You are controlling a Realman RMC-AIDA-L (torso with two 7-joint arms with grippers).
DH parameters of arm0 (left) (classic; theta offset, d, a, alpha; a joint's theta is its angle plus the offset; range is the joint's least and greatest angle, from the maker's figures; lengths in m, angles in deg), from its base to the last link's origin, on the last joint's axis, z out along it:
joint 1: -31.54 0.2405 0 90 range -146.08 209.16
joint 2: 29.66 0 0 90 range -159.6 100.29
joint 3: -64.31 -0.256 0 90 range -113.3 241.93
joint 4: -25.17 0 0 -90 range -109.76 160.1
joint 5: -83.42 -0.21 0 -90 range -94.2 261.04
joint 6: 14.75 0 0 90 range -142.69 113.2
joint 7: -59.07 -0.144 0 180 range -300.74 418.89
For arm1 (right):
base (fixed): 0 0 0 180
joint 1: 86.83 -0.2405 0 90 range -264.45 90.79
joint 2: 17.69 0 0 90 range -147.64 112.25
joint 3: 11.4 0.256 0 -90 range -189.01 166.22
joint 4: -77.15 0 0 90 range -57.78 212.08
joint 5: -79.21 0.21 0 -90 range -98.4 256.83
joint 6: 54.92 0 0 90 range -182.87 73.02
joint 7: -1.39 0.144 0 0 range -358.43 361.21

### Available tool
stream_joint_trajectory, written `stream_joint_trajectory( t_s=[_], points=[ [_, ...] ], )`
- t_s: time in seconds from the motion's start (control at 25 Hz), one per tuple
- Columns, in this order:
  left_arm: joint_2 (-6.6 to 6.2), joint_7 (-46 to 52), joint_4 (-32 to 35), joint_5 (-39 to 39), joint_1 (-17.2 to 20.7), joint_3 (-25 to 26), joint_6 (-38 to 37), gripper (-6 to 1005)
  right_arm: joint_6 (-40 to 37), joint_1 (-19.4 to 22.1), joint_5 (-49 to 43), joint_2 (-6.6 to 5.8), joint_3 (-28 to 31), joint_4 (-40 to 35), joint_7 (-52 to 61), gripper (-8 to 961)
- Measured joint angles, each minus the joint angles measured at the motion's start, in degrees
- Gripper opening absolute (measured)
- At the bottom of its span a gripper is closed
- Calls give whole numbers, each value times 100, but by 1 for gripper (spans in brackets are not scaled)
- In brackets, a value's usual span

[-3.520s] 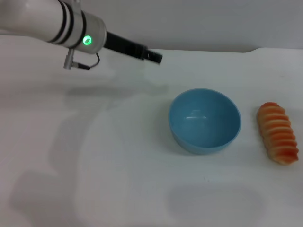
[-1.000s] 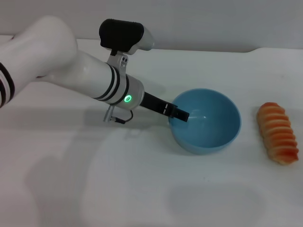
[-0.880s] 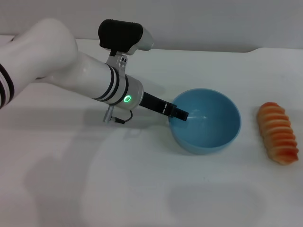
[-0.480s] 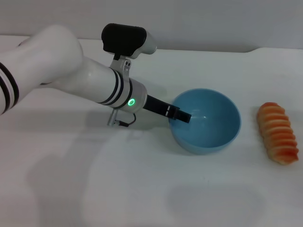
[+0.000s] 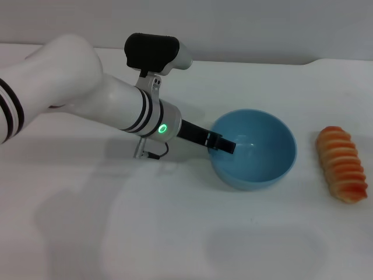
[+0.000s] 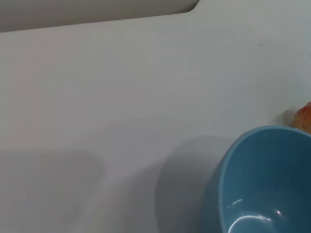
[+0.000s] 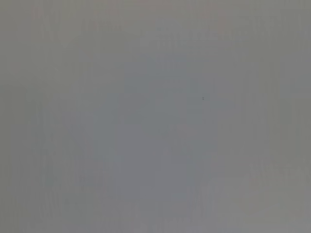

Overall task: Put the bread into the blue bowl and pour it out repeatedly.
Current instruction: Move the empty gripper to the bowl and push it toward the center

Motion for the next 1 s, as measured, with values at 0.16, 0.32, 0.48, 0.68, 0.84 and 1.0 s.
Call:
stream_joint_trajectory(
  t_s=[0.16,0.32,0.48,0.68,0.84,1.0],
  points=[
    [-1,4,4,104,4,-18,-27,828,0,0,0,0,-1,10,-3,783],
    [-6,-22,28,161,25,-21,-51,765,0,6,-8,0,0,12,-3,783],
    [-5,-85,-56,162,-18,-138,-46,634,0,8,-27,7,-8,15,-3,782],
    [6,-55,-32,162,-28,-244,-31,330,0,9,-31,9,-5,21,-3,782],
    [7,-26,-10,161,-37,-235,-31,228,0,14,-34,9,-16,38,-3,782],
    [-8,5,-17,154,-102,-210,-31,127,0,28,-36,14,-40,45,-2,782]
  ],
)
